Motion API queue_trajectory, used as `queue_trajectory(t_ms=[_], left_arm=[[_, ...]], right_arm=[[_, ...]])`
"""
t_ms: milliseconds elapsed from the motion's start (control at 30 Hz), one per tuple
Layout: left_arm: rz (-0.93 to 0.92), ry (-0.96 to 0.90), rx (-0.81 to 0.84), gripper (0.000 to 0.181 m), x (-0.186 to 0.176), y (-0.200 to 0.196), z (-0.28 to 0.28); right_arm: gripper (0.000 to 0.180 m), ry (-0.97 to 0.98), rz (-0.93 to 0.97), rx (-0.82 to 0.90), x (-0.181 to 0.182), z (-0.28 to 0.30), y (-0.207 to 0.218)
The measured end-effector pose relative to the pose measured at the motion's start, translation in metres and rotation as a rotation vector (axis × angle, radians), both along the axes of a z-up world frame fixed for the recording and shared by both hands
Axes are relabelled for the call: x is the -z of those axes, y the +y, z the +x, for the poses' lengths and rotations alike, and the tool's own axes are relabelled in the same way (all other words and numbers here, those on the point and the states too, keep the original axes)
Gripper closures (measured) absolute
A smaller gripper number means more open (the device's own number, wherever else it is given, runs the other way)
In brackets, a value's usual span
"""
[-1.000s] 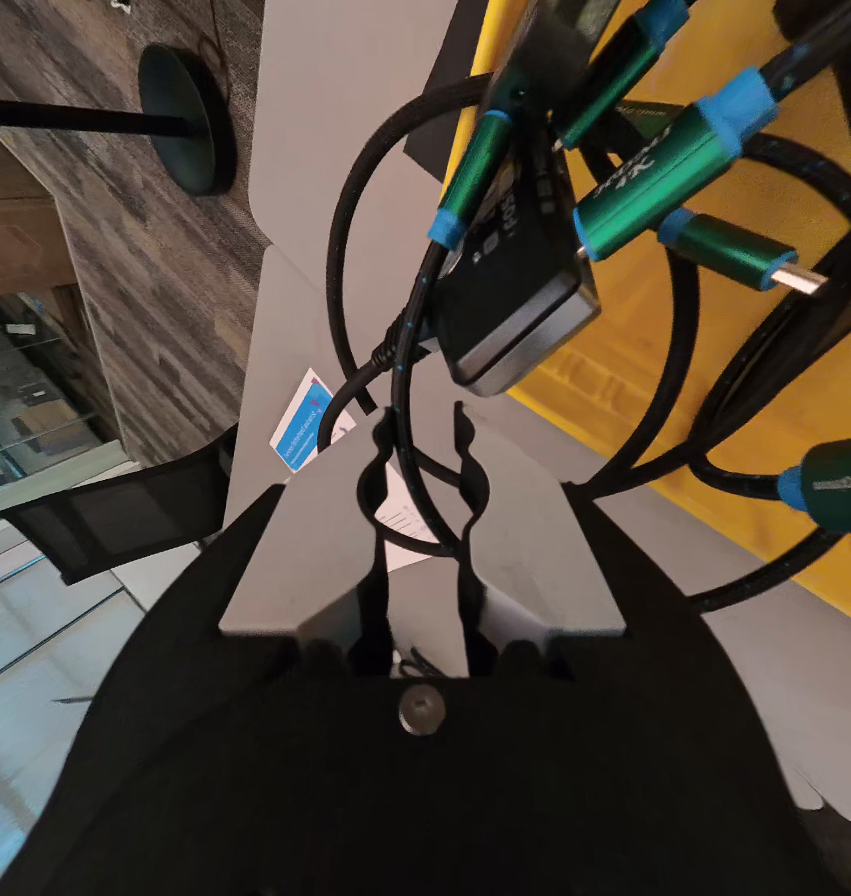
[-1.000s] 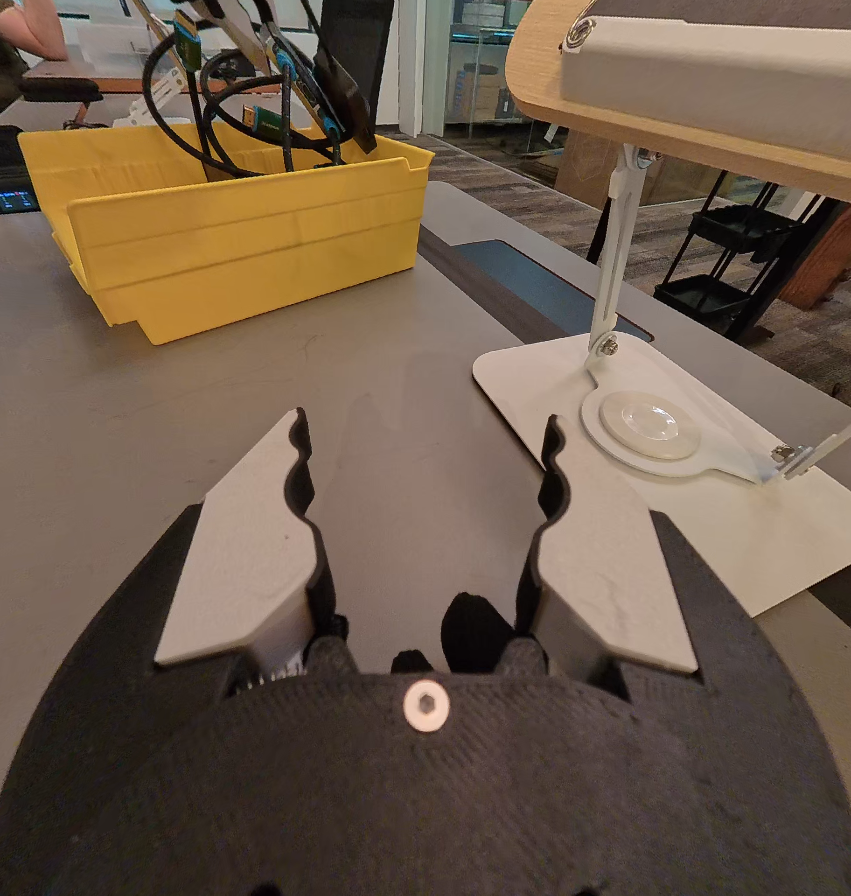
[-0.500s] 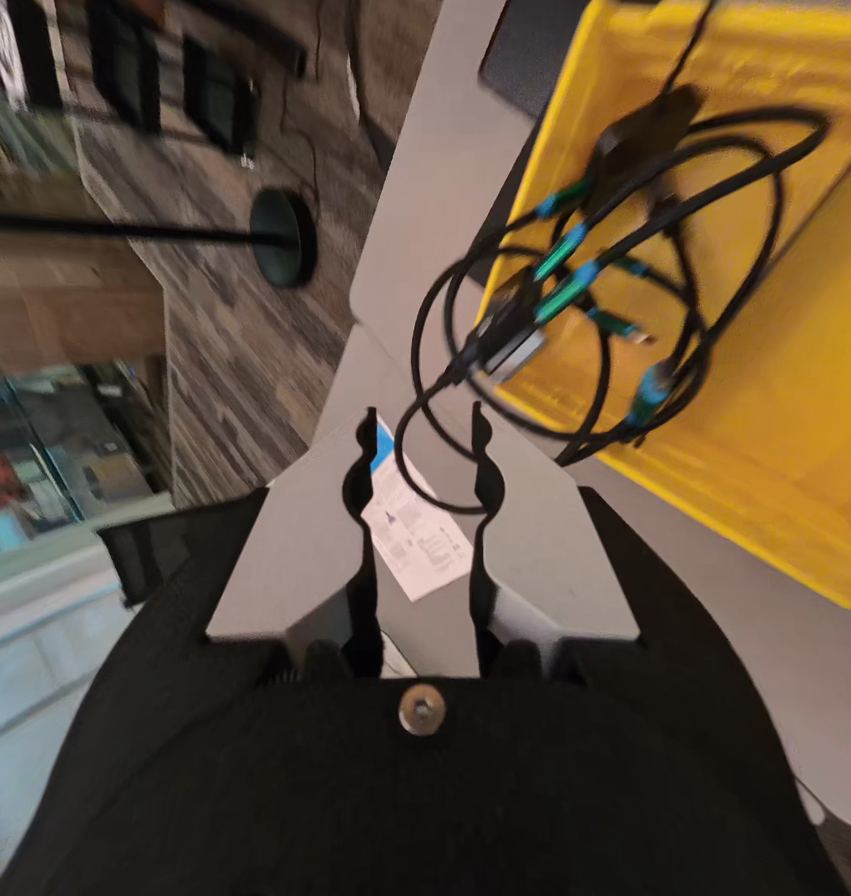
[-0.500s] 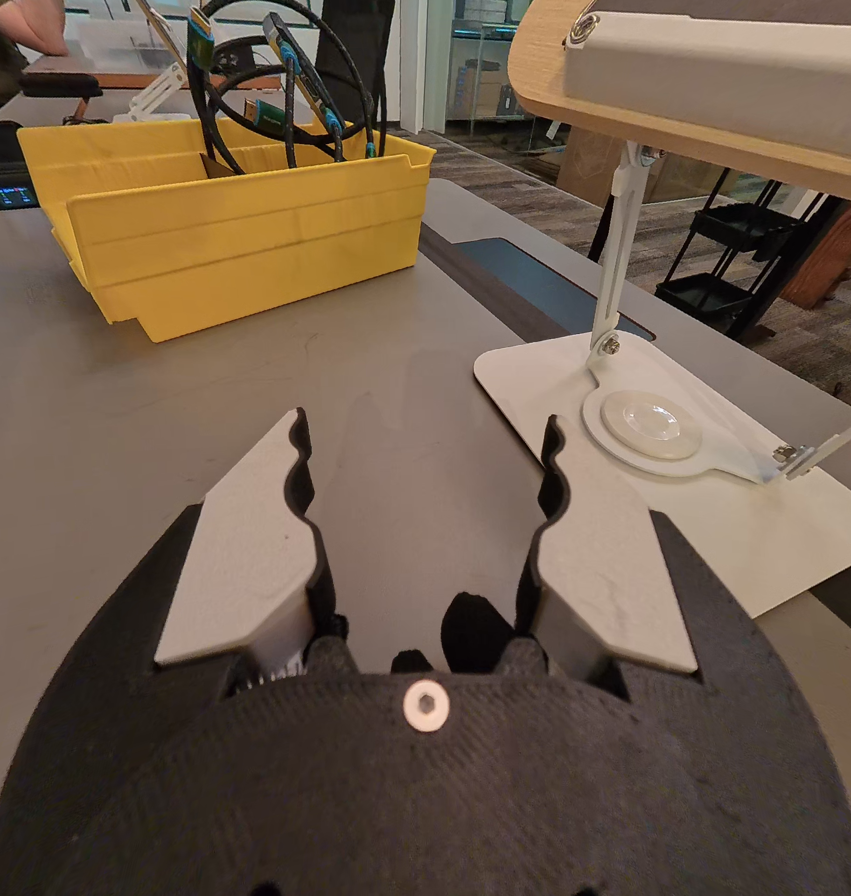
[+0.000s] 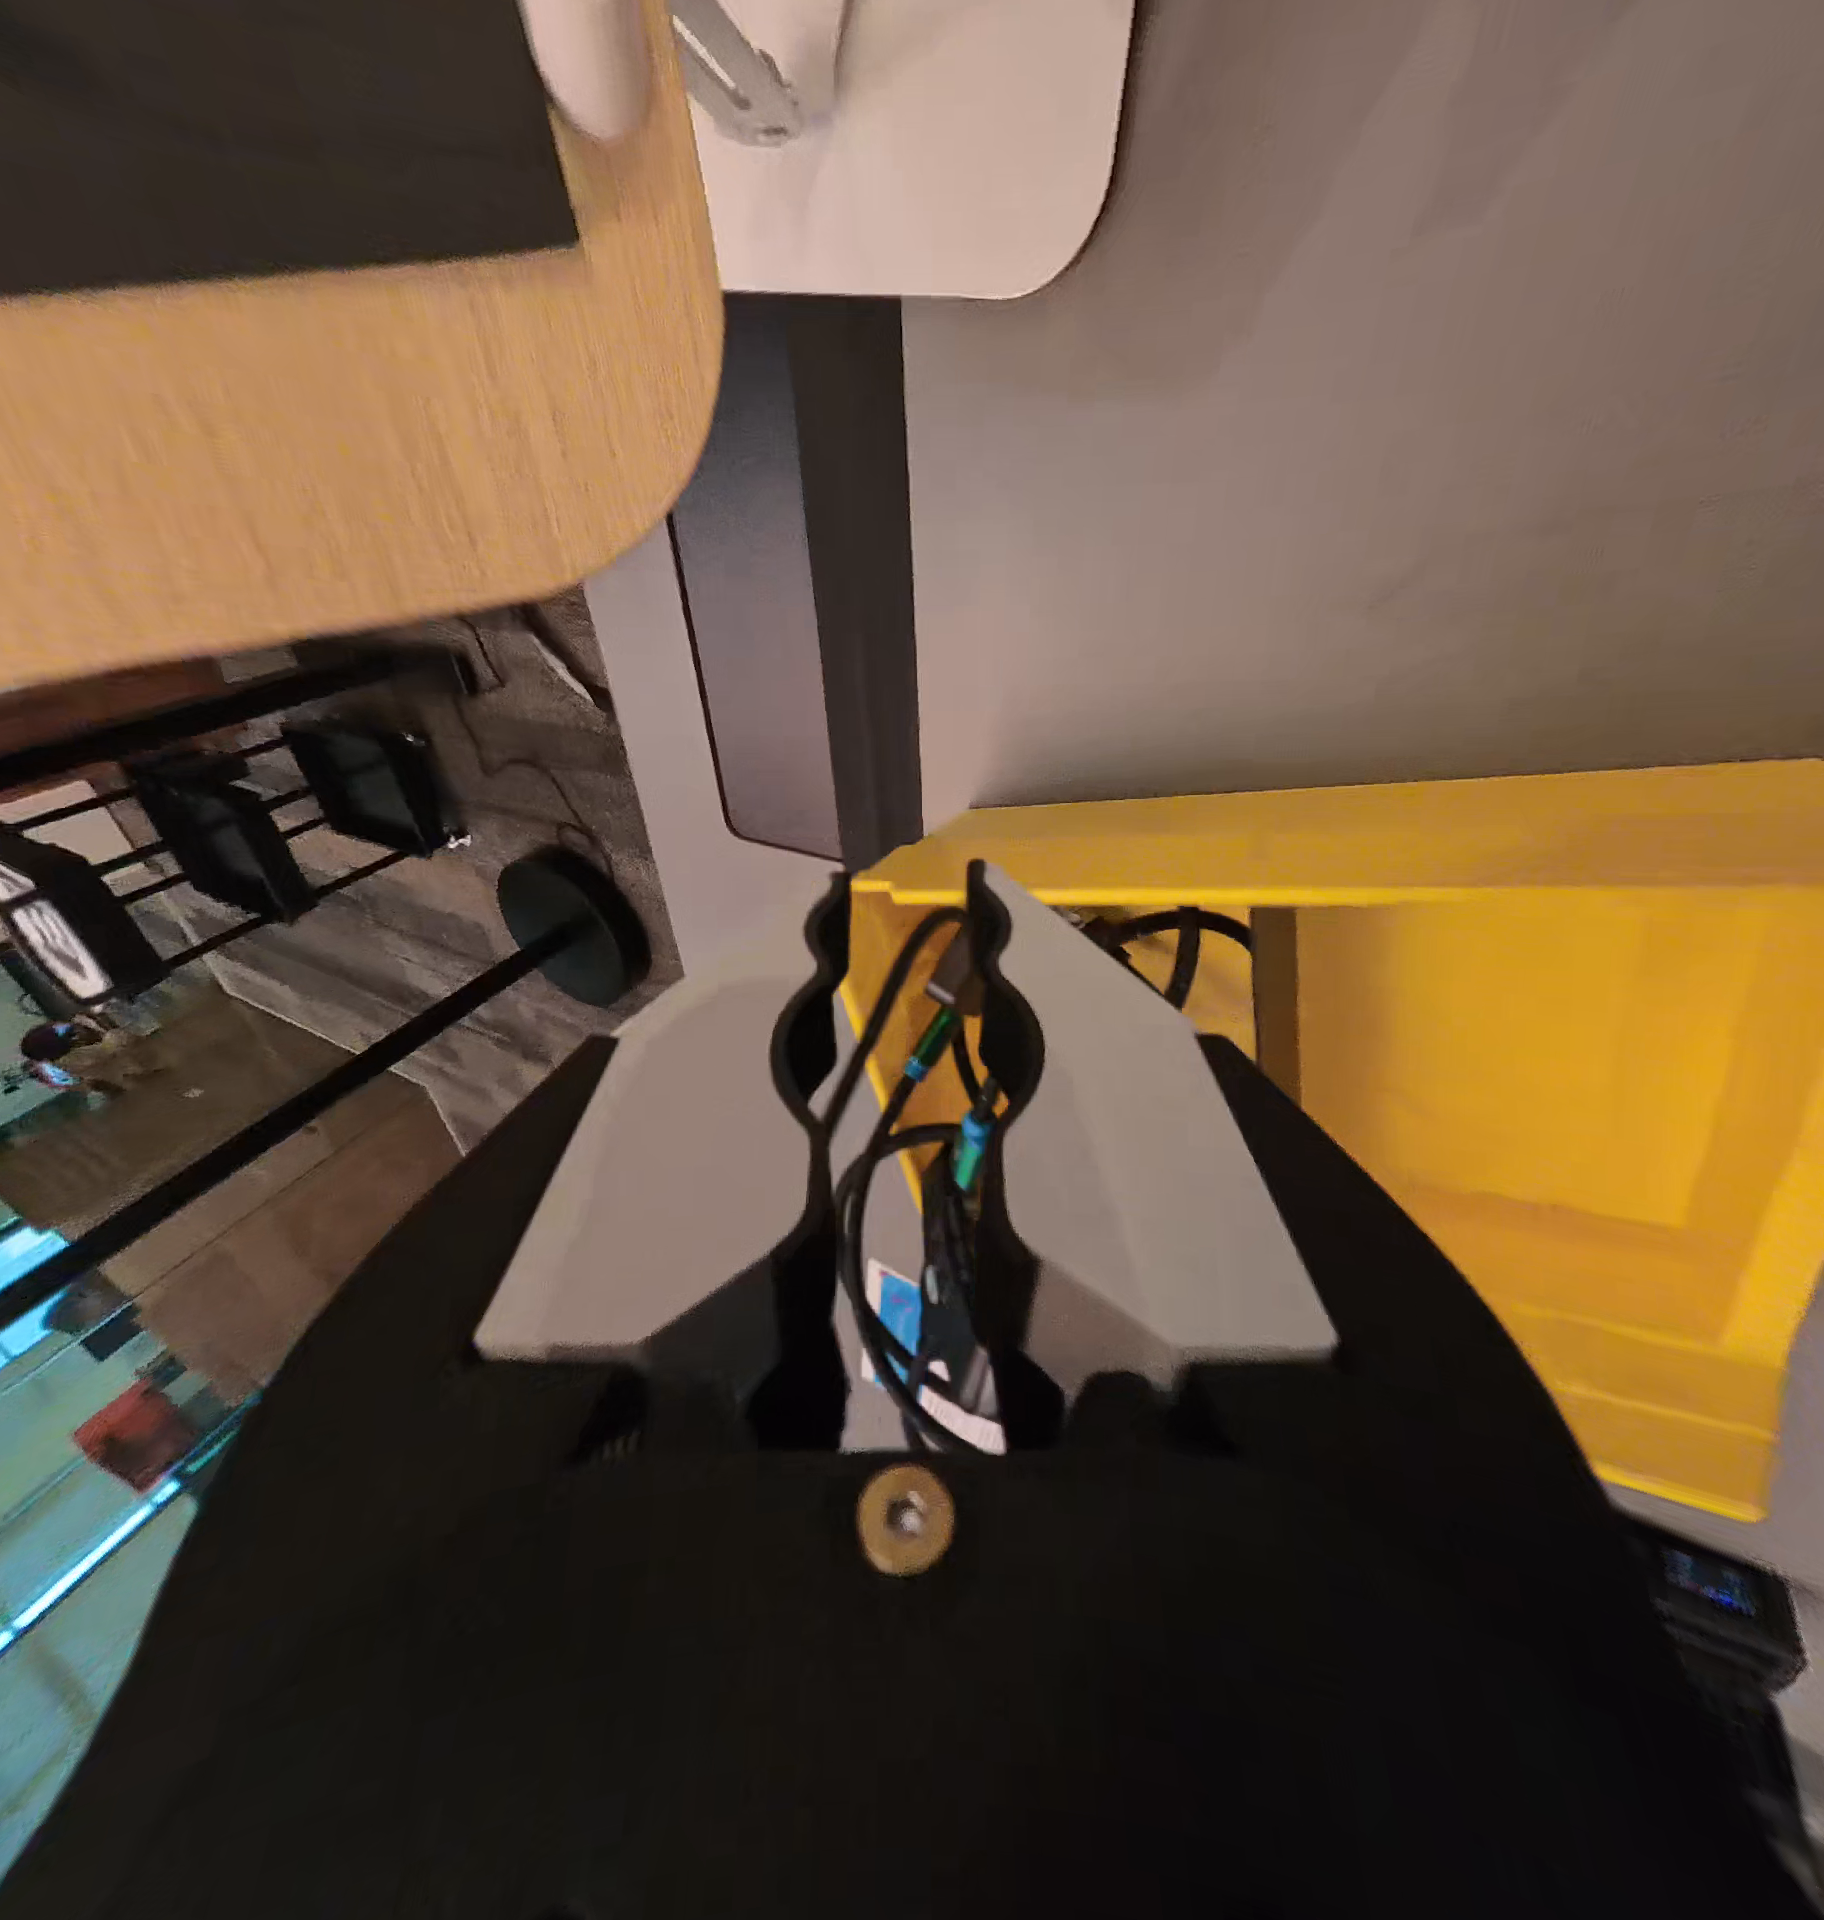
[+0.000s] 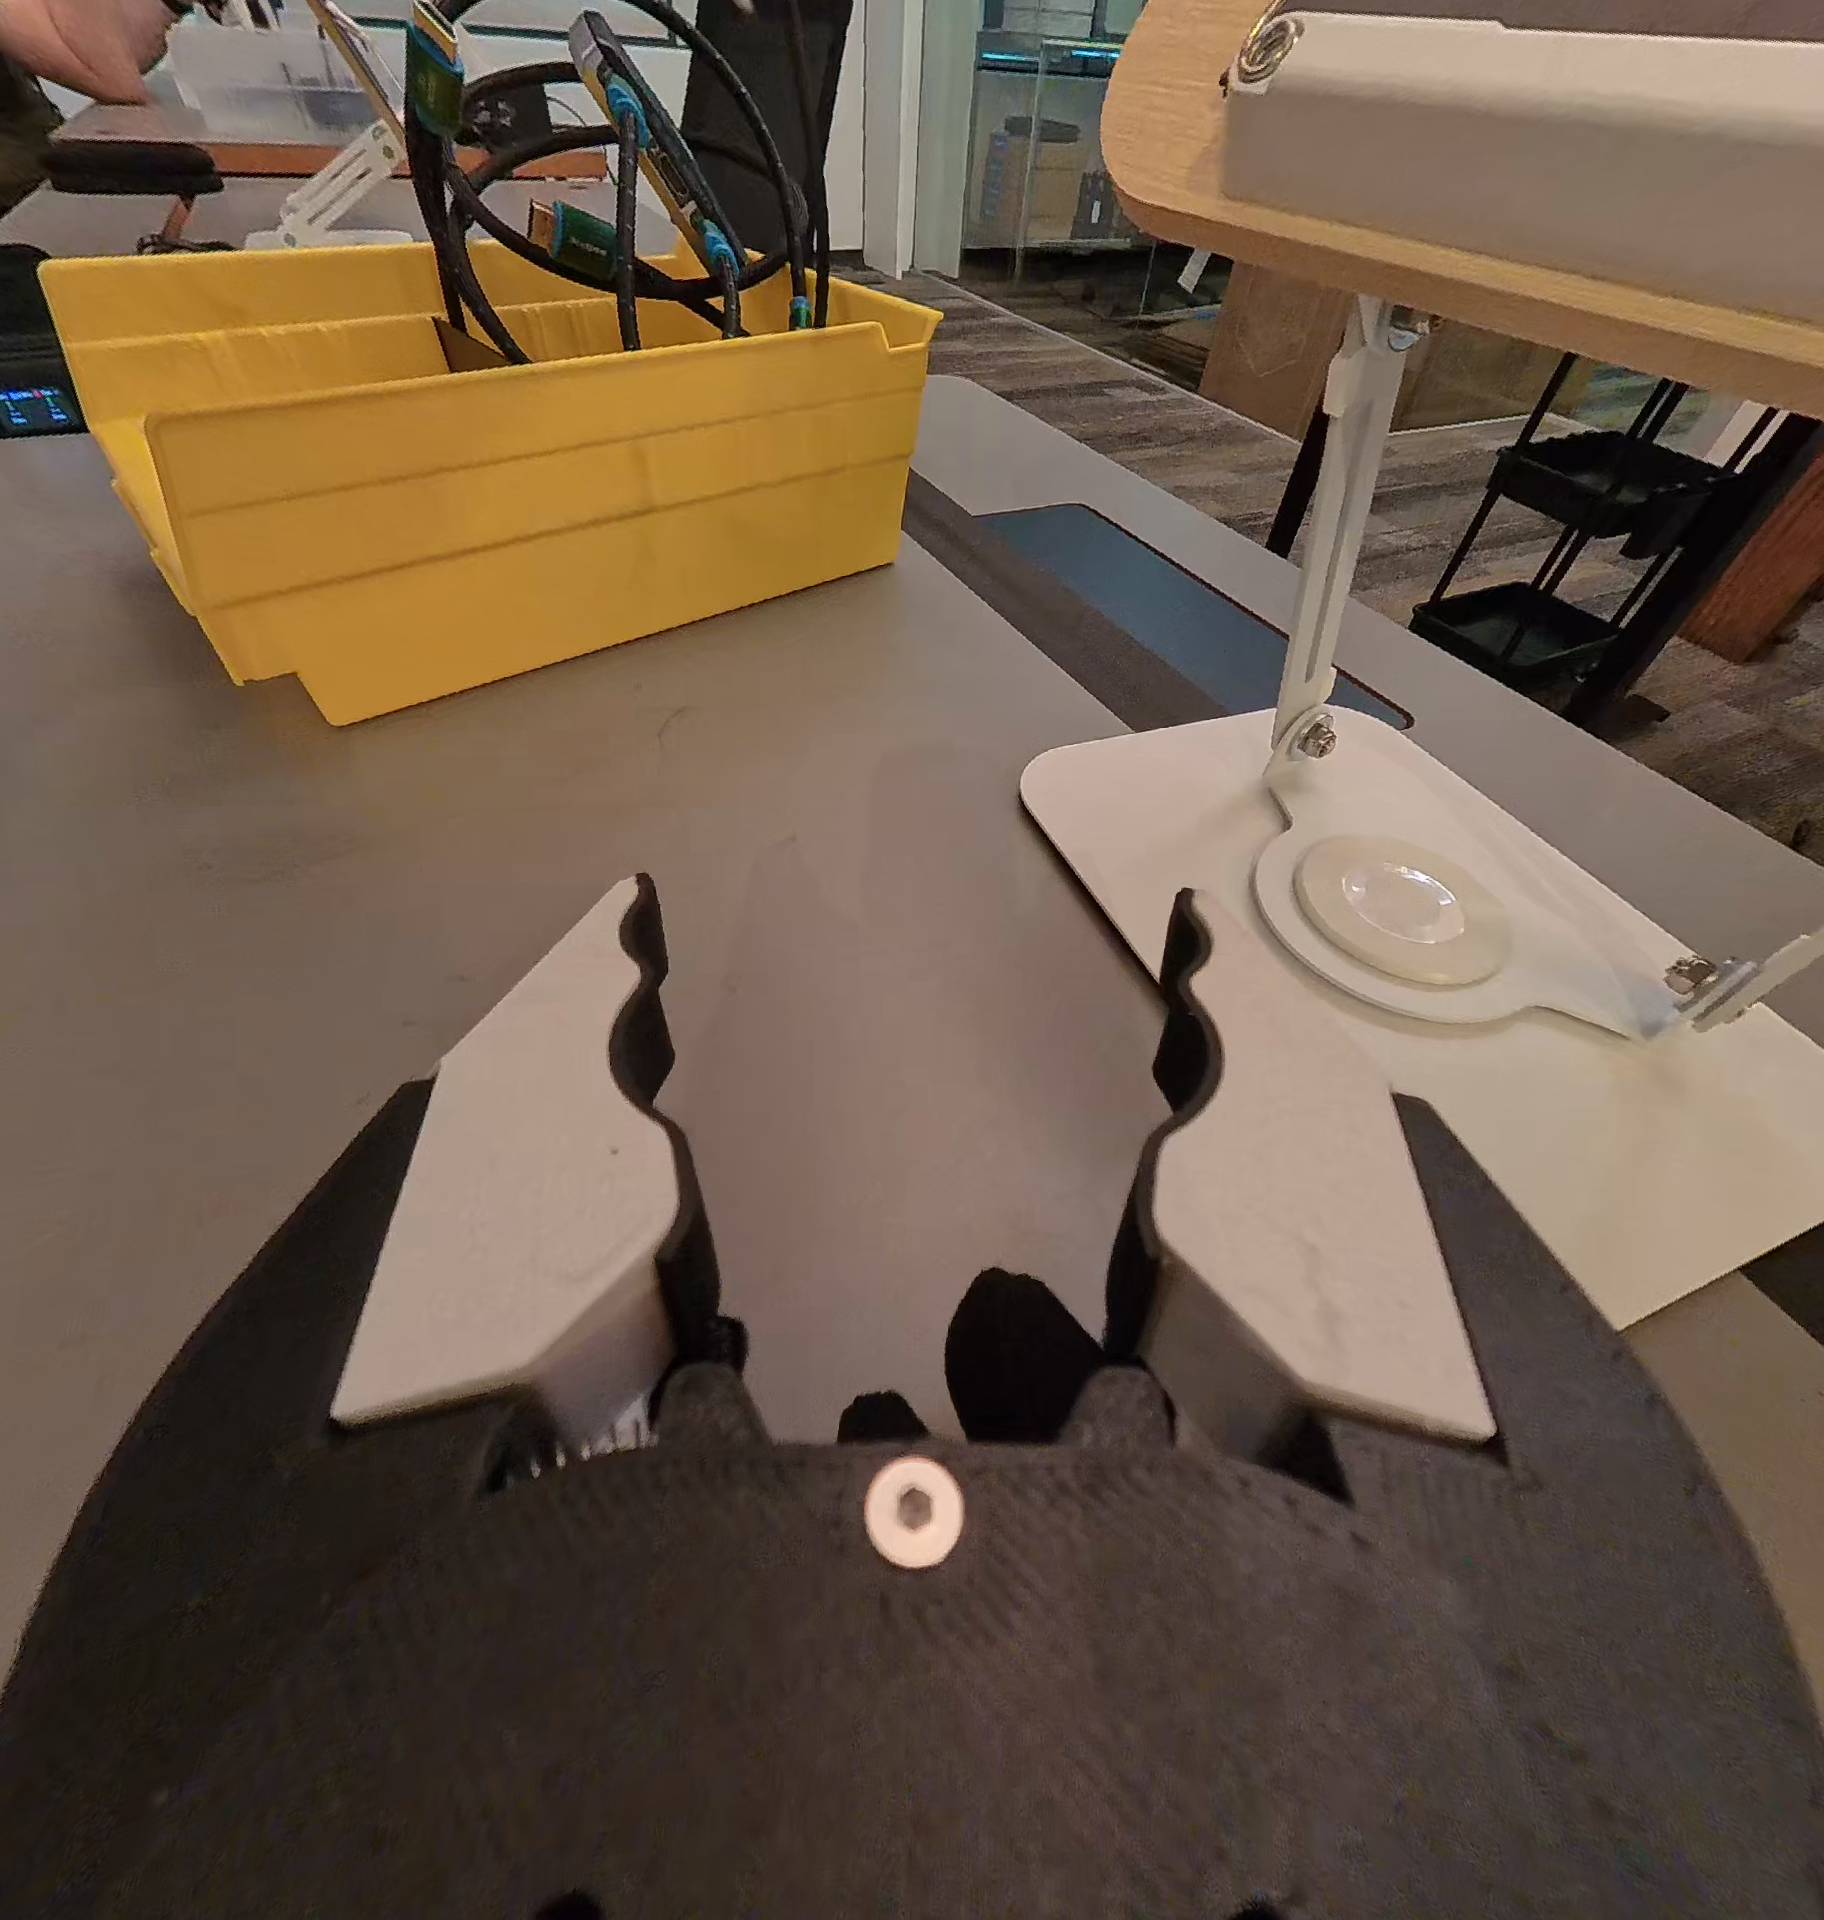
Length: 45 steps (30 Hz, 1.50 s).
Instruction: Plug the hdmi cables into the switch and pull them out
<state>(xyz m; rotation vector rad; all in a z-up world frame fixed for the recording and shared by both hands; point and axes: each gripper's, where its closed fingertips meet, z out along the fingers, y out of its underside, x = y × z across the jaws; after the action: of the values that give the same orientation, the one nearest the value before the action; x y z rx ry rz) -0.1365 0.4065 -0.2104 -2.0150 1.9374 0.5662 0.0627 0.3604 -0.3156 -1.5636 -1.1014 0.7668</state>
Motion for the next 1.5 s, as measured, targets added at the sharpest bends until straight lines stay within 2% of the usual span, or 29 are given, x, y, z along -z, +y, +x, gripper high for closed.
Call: queue_trajectory(t_ms=[100, 233, 367, 567, 833, 933, 1133, 1333, 1500], left_arm=[[-0.107, 0.134, -0.055, 0.15, 0.03, 0.019, -0.009], [-0.259, 0.389, -0.172, 0.147, 0.061, 0.028, -0.072], [-0.373, 0.393, -0.26, 0.146, 0.085, 0.02, -0.104], [-0.352, 0.338, -0.275, 0.147, 0.104, 0.029, -0.114], [-0.329, 0.414, -0.285, 0.161, 0.12, 0.034, -0.127], [-0.283, 0.424, -0.269, 0.162, 0.112, 0.035, -0.129], [-0.153, 0.271, -0.294, 0.166, 0.069, 0.038, -0.127], [0.058, 0.155, -0.328, 0.168, 0.008, 0.048, -0.135], [0.189, 0.102, -0.37, 0.169, -0.045, 0.041, -0.148]], right_arm=[[0.085, -0.005, 0.005, -0.003, 0.0, -0.001, -0.001], [0.085, -0.001, 0.004, -0.004, 0.0, 0.0, -0.001], [0.085, 0.0, 0.001, -0.005, 0.0, 0.0, -0.001], [0.085, -0.008, 0.005, -0.007, 0.001, -0.001, -0.001], [0.085, -0.008, 0.005, -0.009, 0.001, -0.001, -0.002], [0.085, -0.006, 0.004, -0.009, 0.001, -0.001, -0.002], [0.085, -0.01, 0.005, -0.01, 0.002, -0.002, -0.002], [0.086, -0.013, 0.007, -0.01, 0.002, -0.002, -0.002], [0.086, -0.012, 0.006, -0.01, 0.002, -0.002, -0.002]])
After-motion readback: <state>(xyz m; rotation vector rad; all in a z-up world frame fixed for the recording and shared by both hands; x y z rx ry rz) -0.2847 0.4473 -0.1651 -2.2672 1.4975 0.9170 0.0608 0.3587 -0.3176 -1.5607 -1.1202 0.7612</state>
